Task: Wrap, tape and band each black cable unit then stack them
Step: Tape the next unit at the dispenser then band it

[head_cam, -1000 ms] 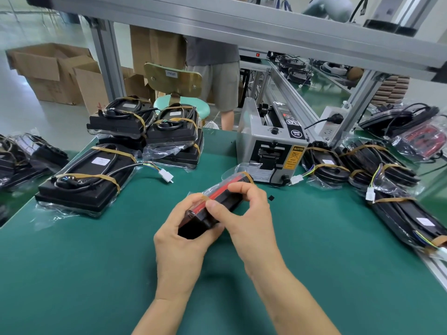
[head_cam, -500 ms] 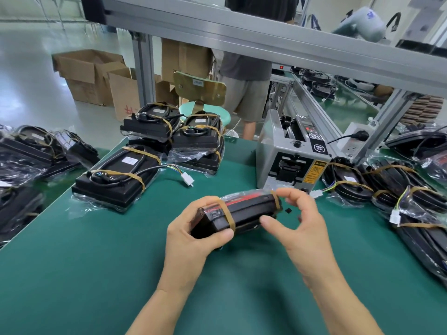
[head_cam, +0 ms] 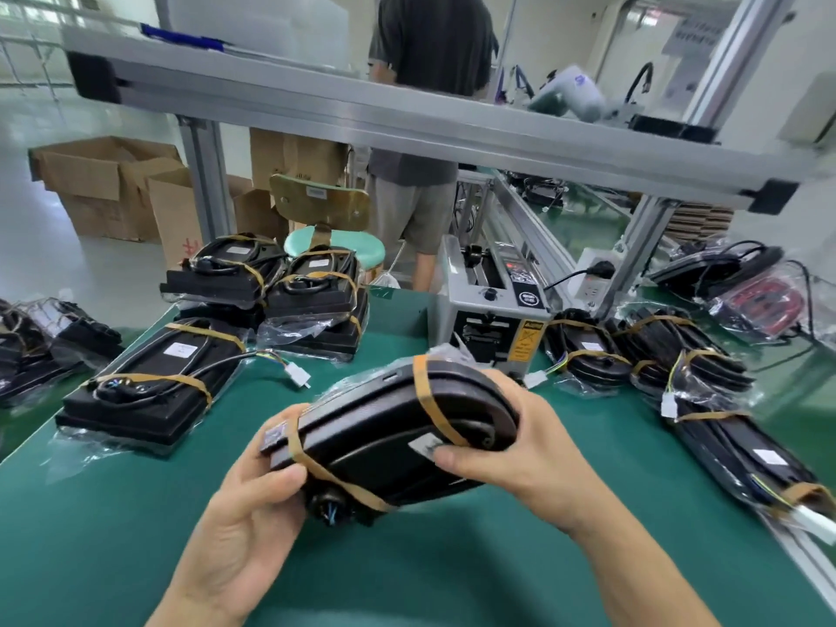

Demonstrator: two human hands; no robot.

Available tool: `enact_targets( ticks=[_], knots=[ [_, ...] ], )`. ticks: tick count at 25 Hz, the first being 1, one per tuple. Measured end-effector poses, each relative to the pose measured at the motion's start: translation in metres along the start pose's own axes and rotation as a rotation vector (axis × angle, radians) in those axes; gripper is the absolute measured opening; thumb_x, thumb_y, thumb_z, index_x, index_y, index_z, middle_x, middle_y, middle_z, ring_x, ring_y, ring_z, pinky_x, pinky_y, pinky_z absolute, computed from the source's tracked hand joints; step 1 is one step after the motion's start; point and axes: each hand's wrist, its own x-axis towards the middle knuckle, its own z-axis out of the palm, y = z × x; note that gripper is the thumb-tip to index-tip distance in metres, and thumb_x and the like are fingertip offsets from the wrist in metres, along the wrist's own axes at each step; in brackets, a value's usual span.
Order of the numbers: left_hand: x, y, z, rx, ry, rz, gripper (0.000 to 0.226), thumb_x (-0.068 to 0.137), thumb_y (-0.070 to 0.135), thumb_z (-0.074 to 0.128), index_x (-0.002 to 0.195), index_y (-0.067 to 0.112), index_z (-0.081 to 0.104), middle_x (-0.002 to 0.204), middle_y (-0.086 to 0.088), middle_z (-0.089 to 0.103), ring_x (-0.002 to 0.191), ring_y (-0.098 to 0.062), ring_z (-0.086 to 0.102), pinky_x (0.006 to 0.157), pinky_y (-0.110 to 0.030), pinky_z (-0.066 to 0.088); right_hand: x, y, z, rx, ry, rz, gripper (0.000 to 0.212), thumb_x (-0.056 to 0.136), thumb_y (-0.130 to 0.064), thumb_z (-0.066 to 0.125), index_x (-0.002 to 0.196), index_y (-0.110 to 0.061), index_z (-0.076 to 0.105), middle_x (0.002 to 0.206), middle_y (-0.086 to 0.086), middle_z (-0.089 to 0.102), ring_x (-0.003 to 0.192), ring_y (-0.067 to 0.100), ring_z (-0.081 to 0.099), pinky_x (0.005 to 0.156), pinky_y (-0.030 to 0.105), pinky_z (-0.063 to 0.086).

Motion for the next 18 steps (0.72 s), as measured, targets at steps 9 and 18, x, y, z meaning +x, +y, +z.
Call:
enact_targets(
  ticks=[9,18],
  knots=[
    [0.012,0.066,0.050,1.414,-0.169,0.453,0.062,0.058,0.056,0.070,0.118,0.056,0.051,0.119,0.038,0.052,0.111,0.012,0.049,0.092,-0.027,0.044,0.017,0.027,0.026,0.164,0.068,0.044,0.062,0.067,0.002,0.079,0.124,-0.014,0.058,0.115,0.002,0.069,0.106,0.011,0.065,0.089,0.017,0.046],
    [0.013,0.063,0.057,1.666,-0.014,0.312,0.062,0.040,0.062,0.073,0.099,0.056,0.055,0.086,0.027,0.065,0.085,-0.006,0.062,0.073,-0.032,0.047,0.030,0.045,-0.001,-0.061,0.121,0.269,0.066,0.068,0.002,0.064,0.120,-0.036,0.055,0.123,-0.013,0.058,0.116,0.003,0.052,0.075,0.003,0.042]
  ],
)
